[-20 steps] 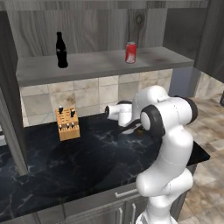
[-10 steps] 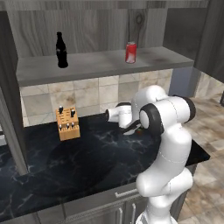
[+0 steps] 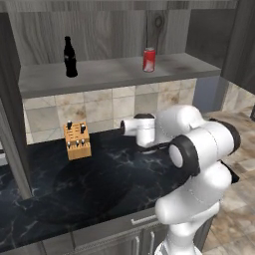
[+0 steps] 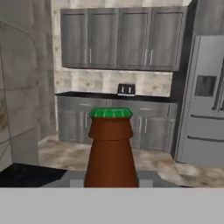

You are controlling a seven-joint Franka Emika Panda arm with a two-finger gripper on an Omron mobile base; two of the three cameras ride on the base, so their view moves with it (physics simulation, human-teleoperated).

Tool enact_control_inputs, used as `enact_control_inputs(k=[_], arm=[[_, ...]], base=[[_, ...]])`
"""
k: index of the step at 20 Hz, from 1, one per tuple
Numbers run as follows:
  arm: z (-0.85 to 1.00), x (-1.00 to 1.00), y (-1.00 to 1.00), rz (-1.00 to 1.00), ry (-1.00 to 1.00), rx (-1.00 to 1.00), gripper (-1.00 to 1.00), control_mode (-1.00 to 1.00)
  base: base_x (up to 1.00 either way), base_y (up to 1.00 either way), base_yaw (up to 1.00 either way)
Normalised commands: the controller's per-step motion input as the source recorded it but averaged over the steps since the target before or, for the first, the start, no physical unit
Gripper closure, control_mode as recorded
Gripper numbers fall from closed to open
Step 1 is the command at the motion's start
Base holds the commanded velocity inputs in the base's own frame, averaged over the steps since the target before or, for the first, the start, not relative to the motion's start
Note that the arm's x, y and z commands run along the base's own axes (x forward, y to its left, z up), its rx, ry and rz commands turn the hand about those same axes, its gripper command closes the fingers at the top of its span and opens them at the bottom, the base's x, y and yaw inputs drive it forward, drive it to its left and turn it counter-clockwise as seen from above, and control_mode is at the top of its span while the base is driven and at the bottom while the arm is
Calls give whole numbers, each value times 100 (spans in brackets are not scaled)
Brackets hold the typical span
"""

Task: Sort all alcoholic drinks to one cabinet, and non-alcoholic drinks to the other.

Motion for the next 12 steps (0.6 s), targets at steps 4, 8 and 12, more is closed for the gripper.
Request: enact_control_inputs(k=[4, 8, 12], arm=[[86, -80, 0, 16, -9, 5, 100, -100], [81, -71, 0, 23, 0, 7, 100, -100], [67, -79, 0, 31, 0, 8, 100, -100]], base=[[0, 0, 0], [0, 0, 0], [0, 0, 0]])
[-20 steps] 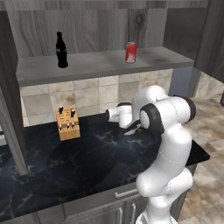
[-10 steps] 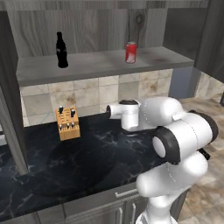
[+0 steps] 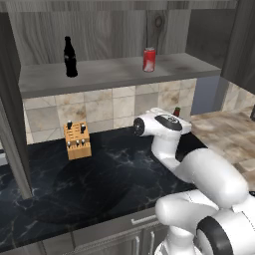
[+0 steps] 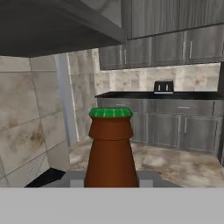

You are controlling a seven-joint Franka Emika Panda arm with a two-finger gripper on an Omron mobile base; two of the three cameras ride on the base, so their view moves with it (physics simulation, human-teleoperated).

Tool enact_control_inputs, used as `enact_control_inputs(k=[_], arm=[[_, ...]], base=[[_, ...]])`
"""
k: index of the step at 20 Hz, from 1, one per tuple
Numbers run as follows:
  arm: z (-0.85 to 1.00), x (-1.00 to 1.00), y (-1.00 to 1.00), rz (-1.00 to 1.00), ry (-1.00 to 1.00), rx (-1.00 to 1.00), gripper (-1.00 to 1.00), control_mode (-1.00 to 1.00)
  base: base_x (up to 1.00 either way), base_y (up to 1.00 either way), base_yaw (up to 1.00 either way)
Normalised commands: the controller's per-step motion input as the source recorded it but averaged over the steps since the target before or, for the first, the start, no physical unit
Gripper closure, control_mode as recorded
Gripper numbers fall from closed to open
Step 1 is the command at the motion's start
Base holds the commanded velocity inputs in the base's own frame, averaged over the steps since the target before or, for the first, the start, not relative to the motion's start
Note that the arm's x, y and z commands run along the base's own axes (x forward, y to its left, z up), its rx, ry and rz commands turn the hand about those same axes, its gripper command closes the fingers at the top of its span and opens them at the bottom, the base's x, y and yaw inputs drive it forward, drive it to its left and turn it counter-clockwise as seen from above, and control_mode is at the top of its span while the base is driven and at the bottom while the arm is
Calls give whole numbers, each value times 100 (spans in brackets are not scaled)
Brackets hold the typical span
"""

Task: Sort all alcoholic drinks to one cabinet, and non-alcoholic drinks to the other.

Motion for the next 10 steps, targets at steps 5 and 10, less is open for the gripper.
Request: enact_control_inputs(k=[5, 10], arm=[[61, -72, 4, 35, 4, 9, 100, -100], [53, -72, 13, 35, 5, 8, 100, -100]], base=[[0, 0, 0], [0, 0, 0]])
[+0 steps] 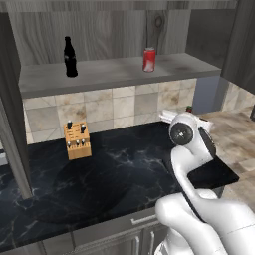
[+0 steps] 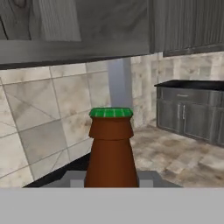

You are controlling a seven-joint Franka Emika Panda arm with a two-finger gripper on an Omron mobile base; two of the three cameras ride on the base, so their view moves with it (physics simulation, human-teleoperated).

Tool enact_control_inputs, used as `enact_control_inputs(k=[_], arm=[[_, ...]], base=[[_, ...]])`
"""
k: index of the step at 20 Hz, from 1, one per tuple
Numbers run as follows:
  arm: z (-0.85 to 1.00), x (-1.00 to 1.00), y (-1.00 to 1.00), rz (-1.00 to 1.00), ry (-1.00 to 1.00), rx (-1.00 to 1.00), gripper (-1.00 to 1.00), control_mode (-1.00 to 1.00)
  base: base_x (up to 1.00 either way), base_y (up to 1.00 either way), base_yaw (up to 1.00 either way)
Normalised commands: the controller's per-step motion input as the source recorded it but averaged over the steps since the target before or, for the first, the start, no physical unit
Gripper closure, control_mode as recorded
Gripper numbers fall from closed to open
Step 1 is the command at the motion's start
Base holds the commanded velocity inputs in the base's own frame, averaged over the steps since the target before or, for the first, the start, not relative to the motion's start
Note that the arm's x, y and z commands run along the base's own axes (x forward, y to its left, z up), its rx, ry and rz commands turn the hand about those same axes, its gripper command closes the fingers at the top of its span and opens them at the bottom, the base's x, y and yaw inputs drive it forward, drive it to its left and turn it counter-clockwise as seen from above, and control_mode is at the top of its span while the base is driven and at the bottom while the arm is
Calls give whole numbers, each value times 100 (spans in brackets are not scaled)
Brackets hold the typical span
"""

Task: Sort all alcoholic drinks to one cabinet, and non-alcoholic drinks to the other.

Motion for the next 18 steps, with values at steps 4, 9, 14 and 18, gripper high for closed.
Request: enact_control_inputs(k=[4, 9, 14, 18], arm=[[56, -47, 23, 33, 9, 8, 100, -100], [58, -36, 33, 28, 12, 6, 100, -100], [55, -37, 30, 22, 15, 5, 100, -100], [52, -41, 12, 14, 15, 3, 100, -100]], base=[[0, 0, 0], [0, 0, 0], [0, 0, 0], [0, 0, 0]])
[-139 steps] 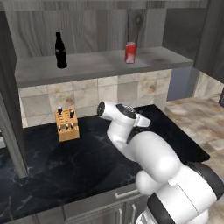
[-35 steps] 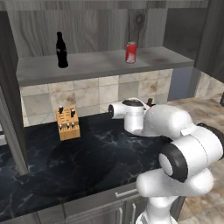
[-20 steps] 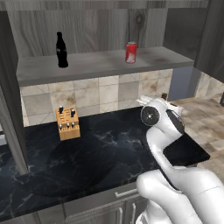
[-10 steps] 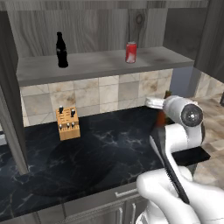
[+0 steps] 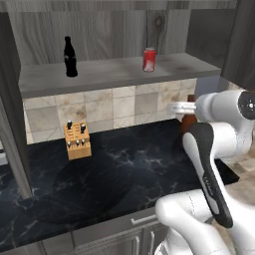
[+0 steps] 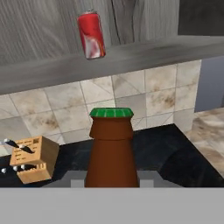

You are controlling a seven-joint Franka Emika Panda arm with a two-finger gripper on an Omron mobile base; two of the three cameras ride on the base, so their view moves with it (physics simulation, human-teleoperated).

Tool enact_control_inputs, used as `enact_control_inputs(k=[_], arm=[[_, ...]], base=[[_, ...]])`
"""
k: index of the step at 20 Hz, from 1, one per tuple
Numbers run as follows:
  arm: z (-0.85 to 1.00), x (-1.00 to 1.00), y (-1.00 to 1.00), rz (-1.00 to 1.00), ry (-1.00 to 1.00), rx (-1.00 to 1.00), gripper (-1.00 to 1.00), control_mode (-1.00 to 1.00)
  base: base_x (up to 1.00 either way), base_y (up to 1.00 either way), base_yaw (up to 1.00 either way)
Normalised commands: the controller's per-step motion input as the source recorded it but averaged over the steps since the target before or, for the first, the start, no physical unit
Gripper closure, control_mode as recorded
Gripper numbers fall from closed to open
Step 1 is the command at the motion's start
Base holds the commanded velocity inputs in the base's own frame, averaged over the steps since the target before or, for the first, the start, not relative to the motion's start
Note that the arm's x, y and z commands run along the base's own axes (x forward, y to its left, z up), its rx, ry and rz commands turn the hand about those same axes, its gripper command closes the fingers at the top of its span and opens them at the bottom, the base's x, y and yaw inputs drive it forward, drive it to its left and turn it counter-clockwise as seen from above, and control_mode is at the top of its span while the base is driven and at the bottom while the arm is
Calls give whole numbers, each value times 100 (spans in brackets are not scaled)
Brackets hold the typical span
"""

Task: Sort all alcoholic drinks to one cabinet, and non-alcoholic drinks to the other.

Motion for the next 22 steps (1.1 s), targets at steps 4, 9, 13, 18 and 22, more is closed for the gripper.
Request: enact_control_inputs(k=[4, 9, 13, 18, 22], arm=[[38, -58, 0, 8, 7, 1, 100, -100], [5, -55, -3, 1, 0, 0, 100, -100], [0, -16, -15, 0, 0, -1, 100, -100], [0, -11, -1, 0, 0, 0, 100, 100], [0, 0, 0, 0, 0, 0, 100, 100]], base=[[0, 0, 0], [0, 0, 0], [0, 0, 0], [-11, -1, 0], [-99, -8, 0]])
